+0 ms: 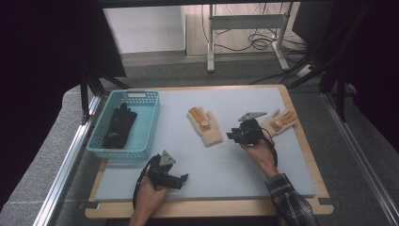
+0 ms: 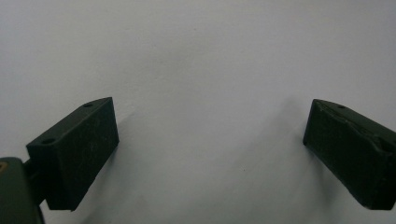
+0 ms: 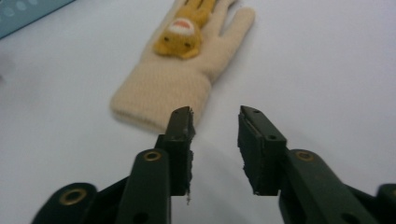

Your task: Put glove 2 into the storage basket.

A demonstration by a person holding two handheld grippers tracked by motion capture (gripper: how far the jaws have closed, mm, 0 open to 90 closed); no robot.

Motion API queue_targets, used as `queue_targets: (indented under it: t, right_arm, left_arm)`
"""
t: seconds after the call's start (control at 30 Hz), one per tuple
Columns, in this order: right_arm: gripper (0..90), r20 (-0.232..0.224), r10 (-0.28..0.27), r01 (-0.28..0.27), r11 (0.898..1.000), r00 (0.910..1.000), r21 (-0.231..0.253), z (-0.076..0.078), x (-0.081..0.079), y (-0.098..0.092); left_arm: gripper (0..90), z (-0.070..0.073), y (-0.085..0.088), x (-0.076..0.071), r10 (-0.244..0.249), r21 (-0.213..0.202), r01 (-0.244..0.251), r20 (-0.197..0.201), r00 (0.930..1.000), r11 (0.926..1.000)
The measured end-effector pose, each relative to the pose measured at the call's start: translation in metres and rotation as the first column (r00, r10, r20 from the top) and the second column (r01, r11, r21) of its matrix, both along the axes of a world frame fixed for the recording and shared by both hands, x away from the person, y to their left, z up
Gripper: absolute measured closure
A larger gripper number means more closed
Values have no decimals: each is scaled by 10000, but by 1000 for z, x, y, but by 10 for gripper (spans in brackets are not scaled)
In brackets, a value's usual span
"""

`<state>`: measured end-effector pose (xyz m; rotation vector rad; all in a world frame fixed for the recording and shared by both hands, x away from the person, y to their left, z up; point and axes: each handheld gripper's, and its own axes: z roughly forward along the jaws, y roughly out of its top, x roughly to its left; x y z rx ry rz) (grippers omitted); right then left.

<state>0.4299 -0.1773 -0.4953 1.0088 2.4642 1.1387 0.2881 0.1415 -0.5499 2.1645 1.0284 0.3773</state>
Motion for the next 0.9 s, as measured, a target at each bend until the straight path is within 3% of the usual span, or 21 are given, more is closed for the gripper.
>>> queue_targets:
  t: [0.17,0.33,0.53,0.57,0.7,0.77,0.83,0.9]
  right_arm:
    - [746,-111,64,-64,10000,9999,55,-3,20,21]
    - [753,16,99,-98,9999,10000,-92,-6,31,36]
    - [661,135,-292,294,9995,9995,-136,-11,48,48]
    - [619,98,-342,343,9993,9994,-131,-14,52,52]
    - [606,-175,-456,450,9986,9988,-290,-26,58,58]
    - [697,-516,-357,346,9992,9980,-220,-33,59,61]
    - [810,-535,-261,265,9996,9982,69,-34,56,61]
    - [840,-455,-303,301,9995,9985,-56,-32,53,62]
  left_arm:
    - [36,0,0,0,8,-9,-8,8,10000,10000]
    - [36,0,0,0,0,9,0,10,10000,10000]
    - [36,0,0,0,6,-17,-6,14,10000,10000]
    - [36,0,0,0,-14,15,14,12,10000,10000]
    - [36,0,0,0,3,-23,-3,21,10000,10000]
    - [36,0,0,0,10,-28,-10,35,10000,10000]
    - [36,0,0,0,8,-27,-8,34,10000,10000]
    - [36,0,0,0,9,-27,-9,36,10000,10000]
